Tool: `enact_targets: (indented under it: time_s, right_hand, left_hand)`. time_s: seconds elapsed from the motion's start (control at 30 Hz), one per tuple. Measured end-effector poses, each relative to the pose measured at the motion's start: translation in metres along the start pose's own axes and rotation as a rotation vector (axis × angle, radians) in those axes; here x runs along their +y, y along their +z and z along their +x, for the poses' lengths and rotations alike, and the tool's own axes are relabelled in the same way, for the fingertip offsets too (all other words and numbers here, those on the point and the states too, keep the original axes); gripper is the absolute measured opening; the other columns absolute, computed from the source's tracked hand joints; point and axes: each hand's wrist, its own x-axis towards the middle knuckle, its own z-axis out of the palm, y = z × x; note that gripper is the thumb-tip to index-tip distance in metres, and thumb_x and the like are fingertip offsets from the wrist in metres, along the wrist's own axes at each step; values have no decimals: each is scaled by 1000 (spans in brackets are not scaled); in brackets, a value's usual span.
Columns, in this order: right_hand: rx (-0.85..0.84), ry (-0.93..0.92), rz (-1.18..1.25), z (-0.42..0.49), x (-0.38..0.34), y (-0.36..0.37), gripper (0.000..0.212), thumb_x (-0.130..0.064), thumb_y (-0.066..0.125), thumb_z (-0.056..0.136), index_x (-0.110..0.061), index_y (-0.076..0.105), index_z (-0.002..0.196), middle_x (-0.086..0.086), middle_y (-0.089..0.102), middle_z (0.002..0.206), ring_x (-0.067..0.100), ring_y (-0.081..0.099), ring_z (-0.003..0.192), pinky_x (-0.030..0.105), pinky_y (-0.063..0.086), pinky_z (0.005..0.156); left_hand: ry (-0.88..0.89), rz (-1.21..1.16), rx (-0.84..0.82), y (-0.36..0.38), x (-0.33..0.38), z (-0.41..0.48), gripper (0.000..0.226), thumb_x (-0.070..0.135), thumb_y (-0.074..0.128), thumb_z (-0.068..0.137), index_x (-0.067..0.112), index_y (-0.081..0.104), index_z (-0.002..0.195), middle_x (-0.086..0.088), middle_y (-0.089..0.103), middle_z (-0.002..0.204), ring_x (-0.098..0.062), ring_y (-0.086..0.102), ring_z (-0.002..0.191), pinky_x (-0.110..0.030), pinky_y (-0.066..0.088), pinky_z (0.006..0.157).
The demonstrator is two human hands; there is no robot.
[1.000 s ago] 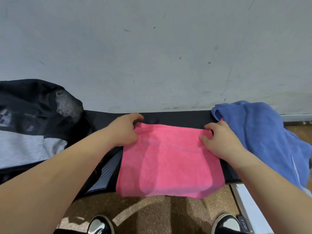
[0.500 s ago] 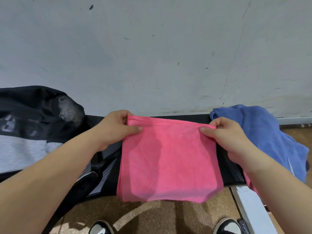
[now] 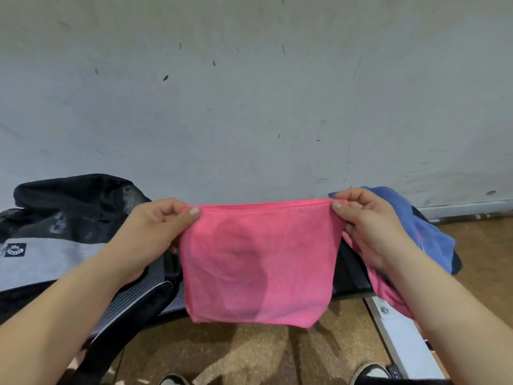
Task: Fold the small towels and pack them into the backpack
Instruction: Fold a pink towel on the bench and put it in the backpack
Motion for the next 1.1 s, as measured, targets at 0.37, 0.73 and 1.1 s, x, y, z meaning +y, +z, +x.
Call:
enact_targets:
  time_s: [0.37,0.73,1.1]
  right_hand:
    - [114,-225,-129,-34,-12,0,30,0,67,96,-29,76,98,5,69,71,18,52,65,35,43,68]
    - [209,-102,-204,-5,2,28,10,-11,78,90,-13,75,100,17,74,85,19,61,76,33,51,72]
    - [99,122,41,-20,5,87,10,-7,75,91,-7,70,100,11,68,85,21,63,73,32,52,61]
  left_hand:
    - [107,-102,247,22,12,-14,28,30,76,95,9,70,77,-14,59,72,-23,48,71,-40,41,72]
    - [81,150,366,12,0,14,35,40,72,97,8,70,82,-26,61,70,-21,50,64,-36,45,67]
    - [-83,-131,205,61,13,2,42,36,71,98,0,61,78,-11,52,56,-19,49,42,-30,46,48]
